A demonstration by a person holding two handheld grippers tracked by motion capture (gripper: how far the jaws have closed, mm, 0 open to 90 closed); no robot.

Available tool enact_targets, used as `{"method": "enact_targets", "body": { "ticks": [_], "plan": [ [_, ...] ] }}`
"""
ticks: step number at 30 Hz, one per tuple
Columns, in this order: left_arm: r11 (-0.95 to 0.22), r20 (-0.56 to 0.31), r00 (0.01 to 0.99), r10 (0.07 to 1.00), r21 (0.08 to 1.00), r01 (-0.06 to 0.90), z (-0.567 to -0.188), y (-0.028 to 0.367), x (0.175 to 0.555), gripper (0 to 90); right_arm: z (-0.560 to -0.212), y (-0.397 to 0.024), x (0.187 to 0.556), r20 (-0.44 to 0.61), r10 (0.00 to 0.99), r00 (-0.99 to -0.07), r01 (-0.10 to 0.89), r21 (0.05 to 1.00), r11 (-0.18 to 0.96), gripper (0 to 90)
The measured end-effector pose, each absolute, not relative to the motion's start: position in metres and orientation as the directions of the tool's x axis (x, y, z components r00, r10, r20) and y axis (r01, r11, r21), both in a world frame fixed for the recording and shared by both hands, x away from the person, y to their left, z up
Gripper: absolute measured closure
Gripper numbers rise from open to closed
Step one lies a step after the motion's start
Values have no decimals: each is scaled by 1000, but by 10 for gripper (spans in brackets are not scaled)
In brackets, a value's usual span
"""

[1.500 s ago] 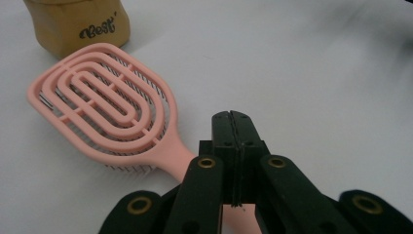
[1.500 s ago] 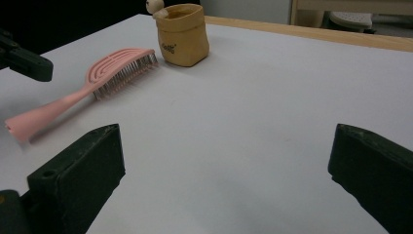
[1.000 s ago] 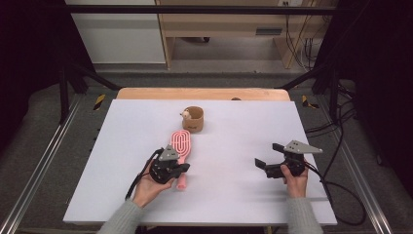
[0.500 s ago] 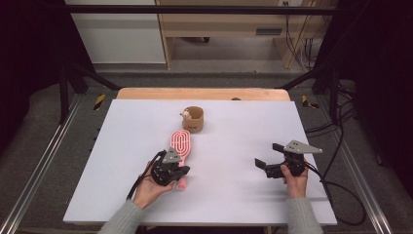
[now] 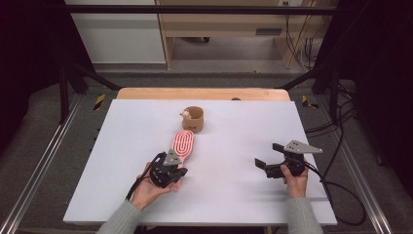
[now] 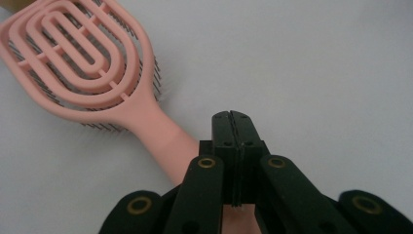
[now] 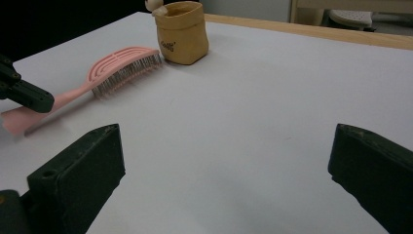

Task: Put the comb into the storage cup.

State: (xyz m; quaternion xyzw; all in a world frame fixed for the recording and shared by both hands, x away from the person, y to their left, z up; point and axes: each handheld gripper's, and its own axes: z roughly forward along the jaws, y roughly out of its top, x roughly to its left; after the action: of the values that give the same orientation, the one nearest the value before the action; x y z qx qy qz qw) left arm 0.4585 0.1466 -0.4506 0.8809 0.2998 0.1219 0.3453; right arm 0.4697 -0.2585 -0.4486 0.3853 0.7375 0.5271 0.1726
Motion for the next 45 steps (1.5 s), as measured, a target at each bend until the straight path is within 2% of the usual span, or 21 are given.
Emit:
{"method": "enact_targets", "body": {
  "ticks": [17, 33, 40, 45],
  "plan": [
    [-590, 38, 768, 640, 665, 459, -450, 159, 459, 900, -449, -258, 470, 150, 750, -644, 387, 910, 150, 3],
    [-578, 29, 757, 653, 666, 472, -450, 167, 462, 900, -449, -259, 470, 154, 750, -643, 389, 909, 147, 3],
    [-536, 4, 759, 651, 711, 456, -438, 171, 459, 898, -449, -258, 470, 153, 750, -643, 390, 909, 148, 2],
    [-482, -24, 747, 664, 750, 453, -426, 181, 458, 827, -449, -259, 470, 153, 750, -643, 389, 910, 147, 3]
  ]
}}
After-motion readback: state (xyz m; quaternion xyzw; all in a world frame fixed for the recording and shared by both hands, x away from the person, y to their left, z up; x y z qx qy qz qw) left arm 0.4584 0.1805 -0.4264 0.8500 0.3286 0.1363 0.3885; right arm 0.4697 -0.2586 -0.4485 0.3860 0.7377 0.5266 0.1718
